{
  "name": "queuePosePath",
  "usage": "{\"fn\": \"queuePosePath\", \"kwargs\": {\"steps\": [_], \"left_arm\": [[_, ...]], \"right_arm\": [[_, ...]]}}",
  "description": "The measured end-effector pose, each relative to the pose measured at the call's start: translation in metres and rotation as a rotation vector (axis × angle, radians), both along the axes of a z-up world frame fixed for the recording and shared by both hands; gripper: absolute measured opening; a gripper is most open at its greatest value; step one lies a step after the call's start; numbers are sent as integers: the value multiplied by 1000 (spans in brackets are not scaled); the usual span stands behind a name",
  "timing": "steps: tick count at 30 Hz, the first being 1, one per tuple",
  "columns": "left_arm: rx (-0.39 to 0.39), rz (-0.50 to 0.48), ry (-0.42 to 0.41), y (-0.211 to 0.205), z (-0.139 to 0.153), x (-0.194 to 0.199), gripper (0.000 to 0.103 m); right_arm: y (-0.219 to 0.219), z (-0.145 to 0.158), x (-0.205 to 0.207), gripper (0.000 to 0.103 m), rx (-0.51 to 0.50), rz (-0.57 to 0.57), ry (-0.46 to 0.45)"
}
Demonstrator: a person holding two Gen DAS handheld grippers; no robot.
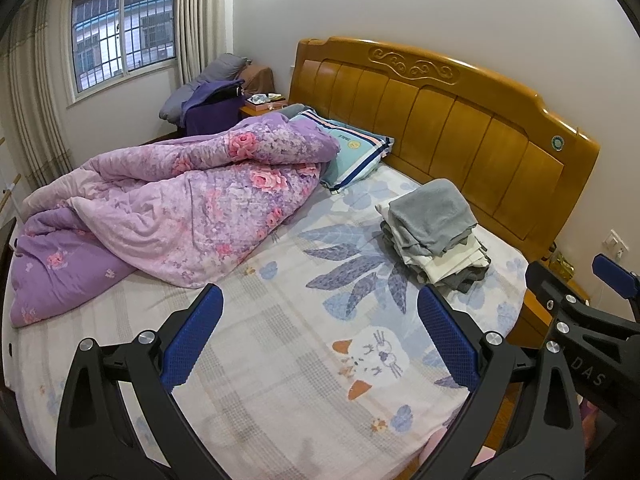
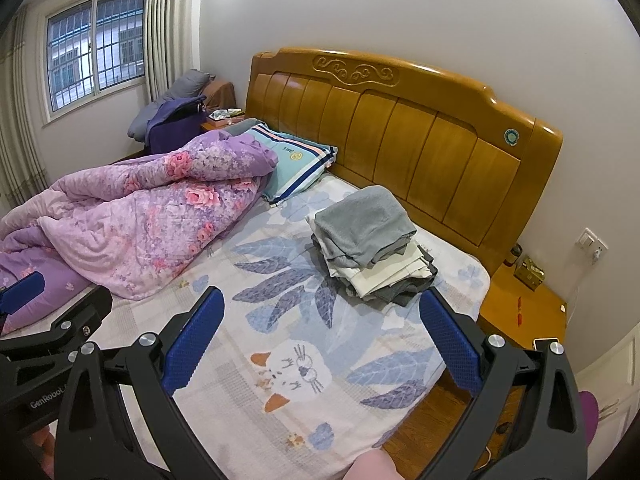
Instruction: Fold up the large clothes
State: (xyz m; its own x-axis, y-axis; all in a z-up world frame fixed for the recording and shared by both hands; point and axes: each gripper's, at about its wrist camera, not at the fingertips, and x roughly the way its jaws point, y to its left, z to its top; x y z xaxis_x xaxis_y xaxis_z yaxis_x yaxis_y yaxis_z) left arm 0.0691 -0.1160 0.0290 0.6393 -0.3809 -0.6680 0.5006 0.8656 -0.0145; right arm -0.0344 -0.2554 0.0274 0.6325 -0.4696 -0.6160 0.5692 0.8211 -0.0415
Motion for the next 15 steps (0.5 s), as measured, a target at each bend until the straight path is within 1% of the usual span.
{"fn": "queuePosePath", "kwargs": {"steps": [9, 15], "left_arm": [[3, -7, 31, 1, -7, 5, 98], [12, -11, 35, -2, -8, 8, 98]], "right_arm": [[1, -7, 7, 95, 11, 3, 12], [-3, -9, 8, 95, 22, -2, 14]]}}
